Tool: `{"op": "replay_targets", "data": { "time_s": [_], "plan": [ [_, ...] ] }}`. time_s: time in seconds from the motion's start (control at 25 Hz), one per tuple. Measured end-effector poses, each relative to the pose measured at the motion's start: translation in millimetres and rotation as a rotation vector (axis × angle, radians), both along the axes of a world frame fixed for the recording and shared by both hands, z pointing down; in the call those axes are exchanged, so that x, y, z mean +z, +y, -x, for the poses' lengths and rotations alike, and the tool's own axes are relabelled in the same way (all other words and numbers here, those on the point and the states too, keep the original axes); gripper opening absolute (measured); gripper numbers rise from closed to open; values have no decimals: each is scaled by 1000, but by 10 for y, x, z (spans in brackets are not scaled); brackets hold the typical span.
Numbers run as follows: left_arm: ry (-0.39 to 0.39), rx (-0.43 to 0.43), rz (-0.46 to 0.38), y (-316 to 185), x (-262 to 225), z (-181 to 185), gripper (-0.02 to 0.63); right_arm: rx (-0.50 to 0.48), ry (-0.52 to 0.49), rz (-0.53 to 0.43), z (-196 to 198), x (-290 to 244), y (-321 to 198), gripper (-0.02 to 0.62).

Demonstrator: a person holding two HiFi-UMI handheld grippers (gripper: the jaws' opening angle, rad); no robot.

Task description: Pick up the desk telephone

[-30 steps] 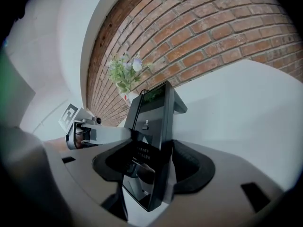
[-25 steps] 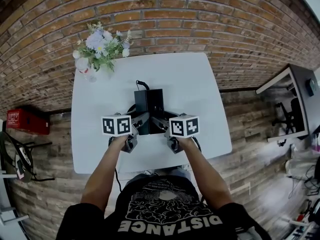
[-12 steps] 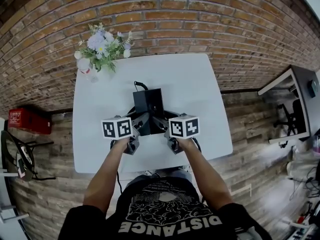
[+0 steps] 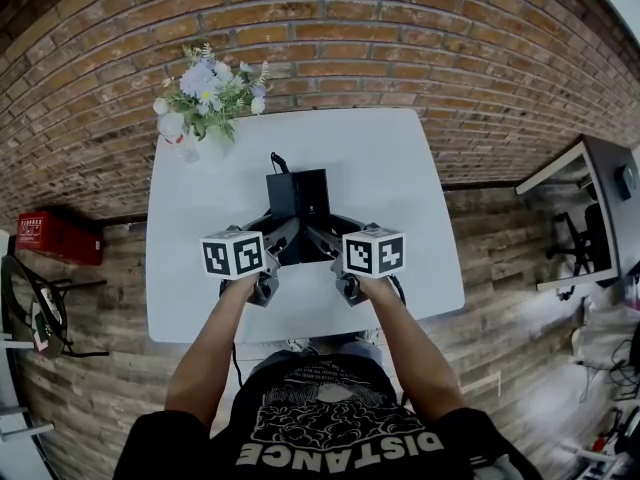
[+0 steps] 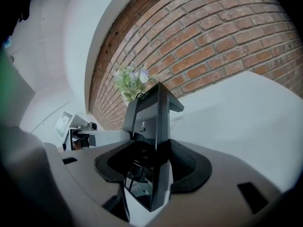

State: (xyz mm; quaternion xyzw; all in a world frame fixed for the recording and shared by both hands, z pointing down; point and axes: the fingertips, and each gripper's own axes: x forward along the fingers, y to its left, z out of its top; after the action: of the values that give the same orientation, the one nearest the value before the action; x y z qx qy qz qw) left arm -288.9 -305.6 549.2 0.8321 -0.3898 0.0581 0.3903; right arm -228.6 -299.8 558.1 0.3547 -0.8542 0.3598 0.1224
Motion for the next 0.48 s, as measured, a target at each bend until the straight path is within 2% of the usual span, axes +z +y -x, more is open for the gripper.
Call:
{"op": "replay_targets", "data": {
  "time_s": [0.48],
  "plan": [
    [8, -6, -167, -133, -783, -37, 183, 8, -22, -171, -13, -776, -144, 224]
  ]
}}
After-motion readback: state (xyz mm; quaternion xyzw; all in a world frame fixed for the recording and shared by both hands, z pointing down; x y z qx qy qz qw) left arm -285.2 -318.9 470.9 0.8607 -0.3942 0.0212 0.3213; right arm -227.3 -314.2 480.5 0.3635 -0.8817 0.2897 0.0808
